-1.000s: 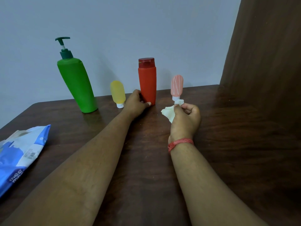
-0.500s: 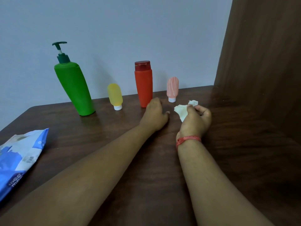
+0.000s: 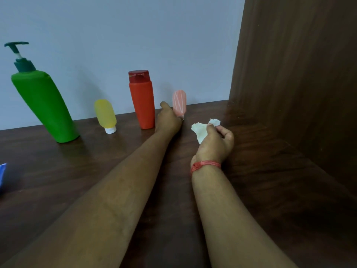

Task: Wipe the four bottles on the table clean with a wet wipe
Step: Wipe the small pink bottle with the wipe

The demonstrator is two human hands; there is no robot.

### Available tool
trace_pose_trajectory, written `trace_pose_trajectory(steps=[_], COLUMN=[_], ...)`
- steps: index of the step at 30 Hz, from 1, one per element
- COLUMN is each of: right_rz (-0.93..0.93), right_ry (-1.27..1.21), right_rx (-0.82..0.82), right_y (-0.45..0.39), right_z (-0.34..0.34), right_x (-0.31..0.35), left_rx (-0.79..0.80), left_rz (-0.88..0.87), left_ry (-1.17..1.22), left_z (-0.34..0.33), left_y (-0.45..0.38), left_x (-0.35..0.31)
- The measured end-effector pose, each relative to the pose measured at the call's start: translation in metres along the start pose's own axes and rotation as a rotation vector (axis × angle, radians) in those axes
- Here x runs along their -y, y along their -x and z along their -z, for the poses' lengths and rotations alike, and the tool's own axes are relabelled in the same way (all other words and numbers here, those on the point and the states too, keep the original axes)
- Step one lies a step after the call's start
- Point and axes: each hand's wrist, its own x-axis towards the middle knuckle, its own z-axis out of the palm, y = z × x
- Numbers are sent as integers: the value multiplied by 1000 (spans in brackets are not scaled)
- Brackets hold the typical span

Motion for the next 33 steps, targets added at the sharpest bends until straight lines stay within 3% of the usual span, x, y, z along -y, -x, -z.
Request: trace_pose_trajectory(steps=[12, 18, 22, 27, 33], right_rz=[20, 2, 27, 72, 286], right_ry=[42, 53, 94, 256, 508], right_rx=[31, 47, 103, 297, 658], right_y=[2, 2, 6, 30, 80], right_z=[-2, -4, -3, -4, -11], right_x=[-2, -2, -2, -6, -15], left_rx=[42, 184, 215, 263, 260], left_rz=[-47, -120, -82, 67, 128], left_ry=[-49, 134, 291, 546, 736], left_z=[5, 32, 63, 117, 204], left_y=[5, 44, 86, 147, 203], left_x=[3, 12, 24, 41, 54])
